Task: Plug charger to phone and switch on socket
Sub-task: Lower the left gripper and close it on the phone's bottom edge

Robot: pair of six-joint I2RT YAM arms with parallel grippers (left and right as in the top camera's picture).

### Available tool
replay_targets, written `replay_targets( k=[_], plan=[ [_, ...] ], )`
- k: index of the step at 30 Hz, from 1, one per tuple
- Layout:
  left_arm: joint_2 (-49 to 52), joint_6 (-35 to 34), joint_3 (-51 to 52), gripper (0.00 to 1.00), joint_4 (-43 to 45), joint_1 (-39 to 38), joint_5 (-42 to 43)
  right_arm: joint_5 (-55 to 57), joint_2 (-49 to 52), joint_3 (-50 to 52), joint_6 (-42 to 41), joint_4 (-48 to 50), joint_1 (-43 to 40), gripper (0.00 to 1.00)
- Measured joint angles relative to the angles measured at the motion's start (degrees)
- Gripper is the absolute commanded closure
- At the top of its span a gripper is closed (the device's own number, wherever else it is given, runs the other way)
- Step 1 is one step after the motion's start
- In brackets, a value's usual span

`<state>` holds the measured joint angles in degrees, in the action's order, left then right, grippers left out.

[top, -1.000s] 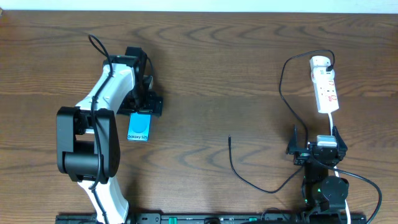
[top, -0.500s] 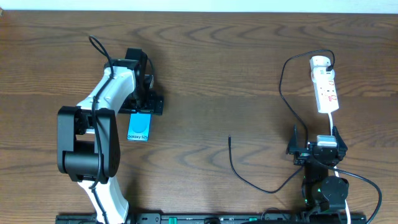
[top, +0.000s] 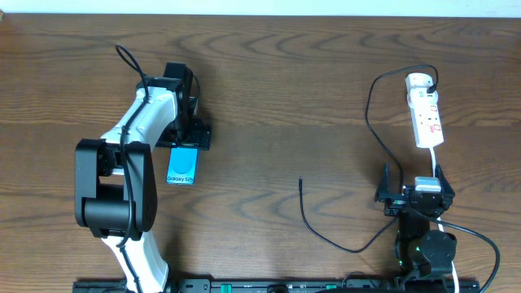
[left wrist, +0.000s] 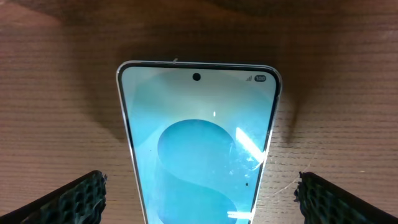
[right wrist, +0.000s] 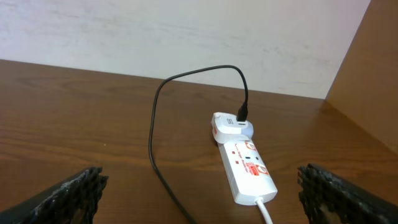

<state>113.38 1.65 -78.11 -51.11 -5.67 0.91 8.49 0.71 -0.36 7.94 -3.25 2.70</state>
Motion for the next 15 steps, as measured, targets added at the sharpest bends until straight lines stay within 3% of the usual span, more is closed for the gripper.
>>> replay_targets(
  k=[15],
  plan=[
    [0.0,-0.2,4.7,0.02,4.1,0.0,-0.4,0.0,0.0,0.0,0.0,0.0,0.0,0.01]
  ],
)
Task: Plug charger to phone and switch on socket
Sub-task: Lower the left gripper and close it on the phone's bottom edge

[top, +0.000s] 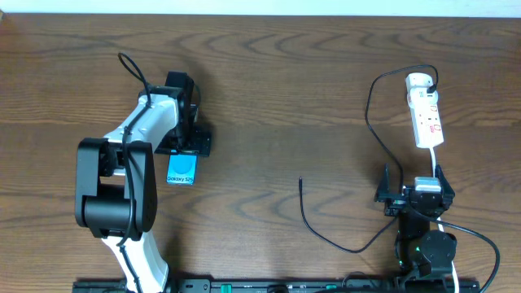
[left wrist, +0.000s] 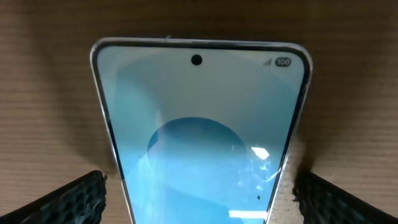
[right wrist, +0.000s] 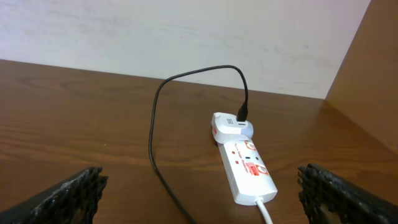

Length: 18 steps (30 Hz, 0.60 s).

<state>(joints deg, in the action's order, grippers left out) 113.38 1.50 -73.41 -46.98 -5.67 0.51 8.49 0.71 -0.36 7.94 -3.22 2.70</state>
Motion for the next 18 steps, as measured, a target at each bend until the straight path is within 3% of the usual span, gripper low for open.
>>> replay_targets(
  k=[18],
  plan=[
    [-0.9,0.0,1.9,0.02,4.0,0.1,2.3,0.0,0.0,0.0,0.0,0.0,0.0,0.01]
  ],
)
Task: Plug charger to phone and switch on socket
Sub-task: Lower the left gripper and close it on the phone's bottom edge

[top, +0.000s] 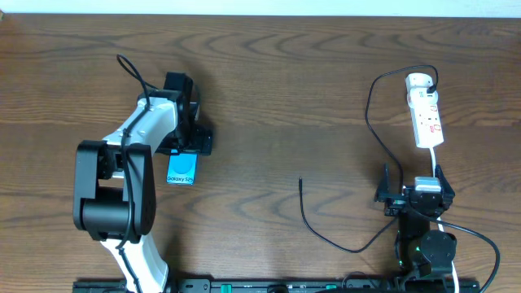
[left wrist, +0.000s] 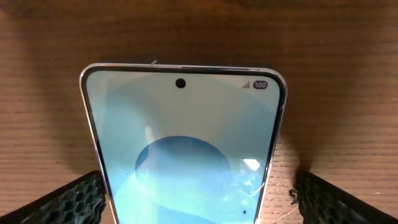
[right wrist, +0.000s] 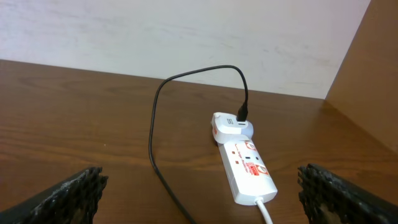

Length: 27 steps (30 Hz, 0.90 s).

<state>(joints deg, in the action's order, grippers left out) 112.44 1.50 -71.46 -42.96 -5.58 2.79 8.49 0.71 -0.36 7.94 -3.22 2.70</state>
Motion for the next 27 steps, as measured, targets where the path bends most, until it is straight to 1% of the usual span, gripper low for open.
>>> replay_targets(
  k=[10,15,17,21,23,25,27],
  plan=[
    [-0.5,0.0,0.8,0.02,0.9,0.2,0.5,0.0,0.0,0.0,0.0,0.0,0.0,0.01],
    [-0.5,0.0,0.8,0.01,0.9,0.2,0.5,0.0,0.0,0.0,0.0,0.0,0.0,0.01],
    [-0.5,0.0,0.8,0.07,0.9,0.2,0.5,0.0,0.0,0.0,0.0,0.0,0.0,0.01],
    [-0.5,0.0,0.9,0.09,0.9,0.2,0.9,0.0,0.0,0.0,0.0,0.0,0.0,0.01],
    [-0.5,0.0,0.9,0.12,0.9,0.2,0.9,0.0,0.0,0.0,0.0,0.0,0.0,0.01],
    [-0.5,0.0,0.9,0.17,0.9,0.2,0.9,0.0,0.0,0.0,0.0,0.0,0.0,0.01],
    [-0.5,0.0,0.9,0.19,0.9,0.2,0.9,0.0,0.0,0.0,0.0,0.0,0.0,0.01]
  ],
)
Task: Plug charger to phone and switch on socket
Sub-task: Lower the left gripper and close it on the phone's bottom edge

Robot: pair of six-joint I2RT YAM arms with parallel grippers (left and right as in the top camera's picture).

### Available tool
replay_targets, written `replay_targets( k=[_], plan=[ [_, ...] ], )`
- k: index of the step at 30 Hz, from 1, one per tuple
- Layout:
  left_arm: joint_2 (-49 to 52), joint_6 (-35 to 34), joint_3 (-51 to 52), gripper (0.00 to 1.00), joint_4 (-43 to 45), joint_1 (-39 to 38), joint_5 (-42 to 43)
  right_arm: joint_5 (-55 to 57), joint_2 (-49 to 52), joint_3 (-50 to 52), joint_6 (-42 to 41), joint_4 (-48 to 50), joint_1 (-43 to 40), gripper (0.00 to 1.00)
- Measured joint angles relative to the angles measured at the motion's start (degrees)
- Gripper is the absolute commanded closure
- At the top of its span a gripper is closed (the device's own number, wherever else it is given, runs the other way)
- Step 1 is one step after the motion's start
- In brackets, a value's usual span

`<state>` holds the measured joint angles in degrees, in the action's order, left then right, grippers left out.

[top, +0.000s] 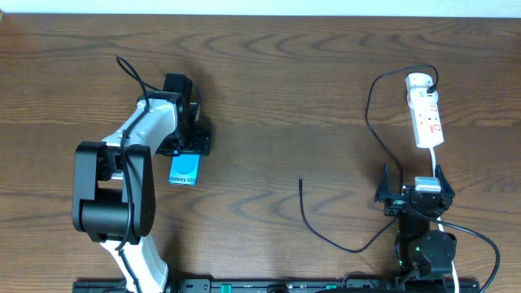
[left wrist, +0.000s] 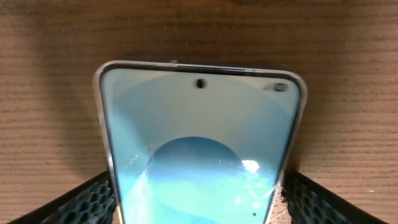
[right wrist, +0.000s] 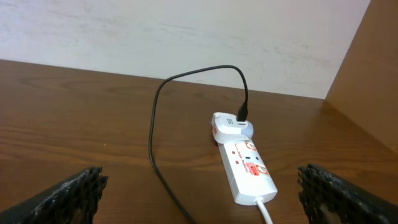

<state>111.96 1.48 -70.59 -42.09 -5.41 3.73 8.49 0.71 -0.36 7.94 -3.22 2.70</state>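
Observation:
The phone [top: 184, 169] lies screen up on the table, its blue display lit. My left gripper [top: 184, 150] is over the phone's far end. In the left wrist view the phone [left wrist: 199, 143] fills the gap and both fingers [left wrist: 102, 196] press its long sides, so the gripper is shut on it. The white socket strip [top: 426, 114] lies at the far right, with a white adapter [right wrist: 231, 126] plugged in. From the adapter a black charger cable [top: 370, 122] runs to a free plug end [top: 300, 181] mid-table. My right gripper [top: 413, 197] rests open near the front edge, short of the strip [right wrist: 249, 168].
The brown wooden table [top: 277, 98] carries everything. A white lead [right wrist: 264, 210] runs from the strip toward my right arm's base [top: 423, 248]. A pale wall [right wrist: 186, 37] rises behind the table's far edge.
My left fingers have come in against the phone's sides, where gaps showed before. In the overhead view the phone sits slightly further right. The right arm, strip and cable are unchanged.
My left gripper stood open over the phone's far end, the phone skewed between its fingers. Then it sat closer, with the phone squarer in view. It stayed open astride the phone, and now grips its sides. My right gripper stayed open and still throughout.

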Motion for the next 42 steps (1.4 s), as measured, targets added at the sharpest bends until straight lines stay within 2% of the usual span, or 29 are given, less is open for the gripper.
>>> replay_targets(
  k=[4,11,15,21,25,27,34,35,36,42],
  plan=[
    [0.0,0.0,0.0,0.27,0.0,0.0,0.0,0.0,0.0,0.0,0.0,0.0,0.0,0.01],
    [0.0,0.0,0.0,0.31,-0.1,0.0,0.0,0.0,0.0,0.0,0.0,0.0,0.0,0.01],
    [-0.1,0.0,0.0,0.39,-0.1,0.0,0.0,0.0,0.0,0.0,0.0,0.0,0.0,0.01],
    [-0.1,0.0,0.0,0.45,-0.1,0.0,0.0,0.0,0.0,0.0,0.0,0.0,0.0,0.01],
    [-0.1,0.0,0.0,0.56,-0.1,0.0,0.0,0.0,0.0,0.0,0.0,0.0,0.0,0.01],
    [-0.1,0.0,0.0,0.66,-0.1,0.0,0.0,0.0,0.0,0.0,0.0,0.0,0.0,0.01],
    [-0.1,0.0,0.0,0.68,-0.2,0.0,0.0,0.0,0.0,0.0,0.0,0.0,0.0,0.01],
    [-0.1,0.0,0.0,0.75,-0.2,0.0,0.0,0.0,0.0,0.0,0.0,0.0,0.0,0.01],
    [-0.1,0.0,0.0,0.91,-0.2,0.0,0.0,0.0,0.0,0.0,0.0,0.0,0.0,0.01],
    [-0.1,0.0,0.0,0.93,-0.2,0.0,0.0,0.0,0.0,0.0,0.0,0.0,0.0,0.01]
  ],
)
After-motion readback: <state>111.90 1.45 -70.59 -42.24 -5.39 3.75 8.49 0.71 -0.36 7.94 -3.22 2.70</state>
